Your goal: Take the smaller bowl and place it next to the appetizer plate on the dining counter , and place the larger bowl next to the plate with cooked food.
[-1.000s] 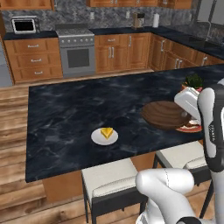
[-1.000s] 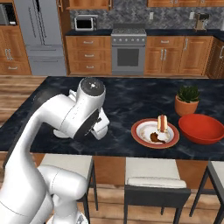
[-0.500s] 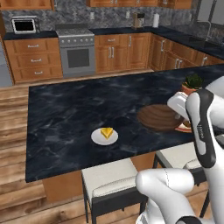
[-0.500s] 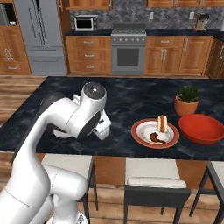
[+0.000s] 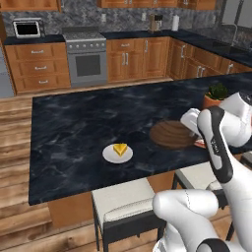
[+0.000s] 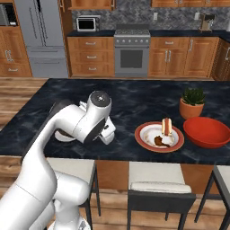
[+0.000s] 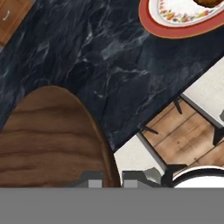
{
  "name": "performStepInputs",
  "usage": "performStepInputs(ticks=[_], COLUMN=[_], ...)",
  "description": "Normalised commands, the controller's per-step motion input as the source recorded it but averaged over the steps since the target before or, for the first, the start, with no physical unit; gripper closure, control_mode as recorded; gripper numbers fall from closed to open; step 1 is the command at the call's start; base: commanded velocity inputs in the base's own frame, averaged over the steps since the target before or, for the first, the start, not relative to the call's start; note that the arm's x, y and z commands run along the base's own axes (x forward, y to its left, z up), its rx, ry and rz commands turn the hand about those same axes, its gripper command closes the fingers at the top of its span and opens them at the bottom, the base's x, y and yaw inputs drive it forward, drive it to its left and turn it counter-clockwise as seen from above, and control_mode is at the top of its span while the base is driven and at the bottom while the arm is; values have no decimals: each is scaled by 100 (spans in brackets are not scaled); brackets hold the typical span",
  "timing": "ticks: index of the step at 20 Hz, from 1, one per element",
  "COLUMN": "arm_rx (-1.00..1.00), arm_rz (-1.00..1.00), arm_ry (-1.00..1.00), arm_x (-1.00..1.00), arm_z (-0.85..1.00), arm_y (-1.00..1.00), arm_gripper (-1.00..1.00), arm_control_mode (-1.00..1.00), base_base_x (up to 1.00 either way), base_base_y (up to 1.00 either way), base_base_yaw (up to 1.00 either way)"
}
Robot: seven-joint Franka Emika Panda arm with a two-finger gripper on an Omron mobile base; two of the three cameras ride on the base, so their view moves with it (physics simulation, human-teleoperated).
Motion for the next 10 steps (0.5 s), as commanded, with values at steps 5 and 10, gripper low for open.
performStepInputs(ticks=[5, 10], arm_rx=[0, 0], arm_rz=[0, 0], arm_ry=[0, 0], arm_x=[30, 47], arm_z=[-37, -34], arm_y=[11, 3], arm_gripper=[100, 100], arm_control_mode=[-100, -100], base_base_x=[0, 0], base_base_y=[0, 0], base_base_yaw=[0, 0])
